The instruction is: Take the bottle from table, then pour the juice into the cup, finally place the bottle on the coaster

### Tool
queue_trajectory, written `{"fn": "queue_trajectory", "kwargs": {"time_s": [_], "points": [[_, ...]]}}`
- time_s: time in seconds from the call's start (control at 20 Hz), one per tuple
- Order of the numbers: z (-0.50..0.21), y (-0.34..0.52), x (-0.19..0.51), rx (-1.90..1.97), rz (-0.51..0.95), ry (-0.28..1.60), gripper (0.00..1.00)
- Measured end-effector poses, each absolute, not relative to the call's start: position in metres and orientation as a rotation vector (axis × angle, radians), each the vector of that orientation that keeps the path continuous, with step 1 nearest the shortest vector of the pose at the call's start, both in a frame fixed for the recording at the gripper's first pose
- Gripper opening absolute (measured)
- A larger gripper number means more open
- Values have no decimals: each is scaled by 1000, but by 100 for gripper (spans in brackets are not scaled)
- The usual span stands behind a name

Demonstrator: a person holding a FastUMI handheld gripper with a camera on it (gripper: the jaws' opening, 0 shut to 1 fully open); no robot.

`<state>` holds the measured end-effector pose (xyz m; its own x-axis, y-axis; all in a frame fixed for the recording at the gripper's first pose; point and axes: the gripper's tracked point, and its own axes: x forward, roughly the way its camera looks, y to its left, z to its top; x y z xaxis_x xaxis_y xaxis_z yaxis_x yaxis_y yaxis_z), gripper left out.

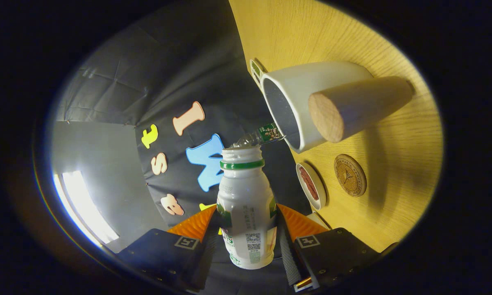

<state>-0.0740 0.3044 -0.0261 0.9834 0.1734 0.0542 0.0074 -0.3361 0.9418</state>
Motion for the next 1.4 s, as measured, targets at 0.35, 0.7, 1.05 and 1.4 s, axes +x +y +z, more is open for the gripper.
{"fn": "queue_trajectory", "kwargs": {"time_s": [0.35,0.7,1.05,1.4], "points": [[-18,298,-73,1931,169,97,71],[-14,293,-70,1965,159,85,71],[-11,289,-67,1995,146,73,71],[-12,285,-65,2038,125,66,71]]}}
